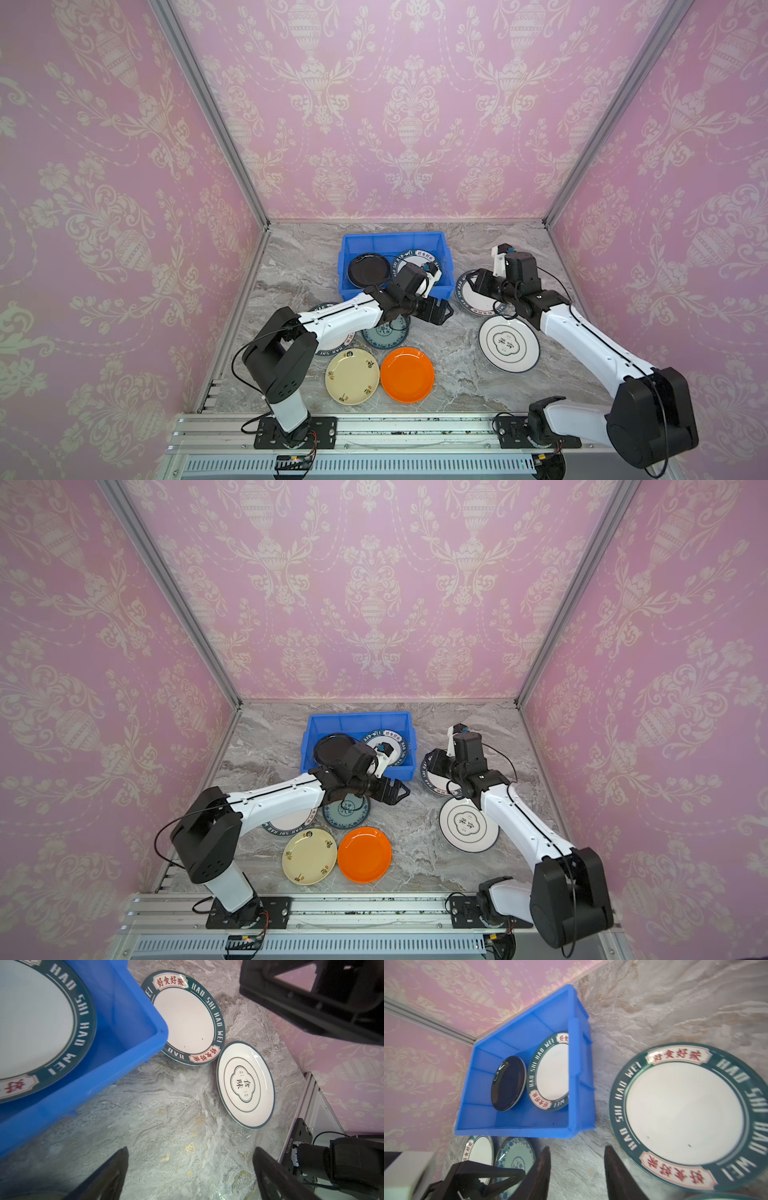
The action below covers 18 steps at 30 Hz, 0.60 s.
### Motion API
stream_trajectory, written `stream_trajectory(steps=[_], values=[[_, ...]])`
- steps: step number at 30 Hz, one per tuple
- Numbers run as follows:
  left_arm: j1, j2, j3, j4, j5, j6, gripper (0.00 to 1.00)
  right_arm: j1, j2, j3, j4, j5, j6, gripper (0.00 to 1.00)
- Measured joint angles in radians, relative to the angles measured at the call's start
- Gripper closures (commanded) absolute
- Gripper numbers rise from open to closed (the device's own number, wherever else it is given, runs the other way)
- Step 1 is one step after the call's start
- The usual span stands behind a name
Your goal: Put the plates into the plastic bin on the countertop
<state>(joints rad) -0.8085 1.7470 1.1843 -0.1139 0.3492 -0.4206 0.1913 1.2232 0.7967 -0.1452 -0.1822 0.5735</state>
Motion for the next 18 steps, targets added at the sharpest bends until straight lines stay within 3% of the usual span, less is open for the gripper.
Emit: stream_trajectory(steps=[10, 18], values=[[-0.093, 0.228, 0.195, -0.048, 0.014, -0.025, 0.29, -0.261, -0.189, -0.190, 0.061, -0.052, 0.108, 0.58], [-0.127, 0.394, 0.436, -0.195, 0.055, -0.010, 0.37, -0.314, -0.190, -0.211, 0.089, -0.114, 0.117, 0.58]])
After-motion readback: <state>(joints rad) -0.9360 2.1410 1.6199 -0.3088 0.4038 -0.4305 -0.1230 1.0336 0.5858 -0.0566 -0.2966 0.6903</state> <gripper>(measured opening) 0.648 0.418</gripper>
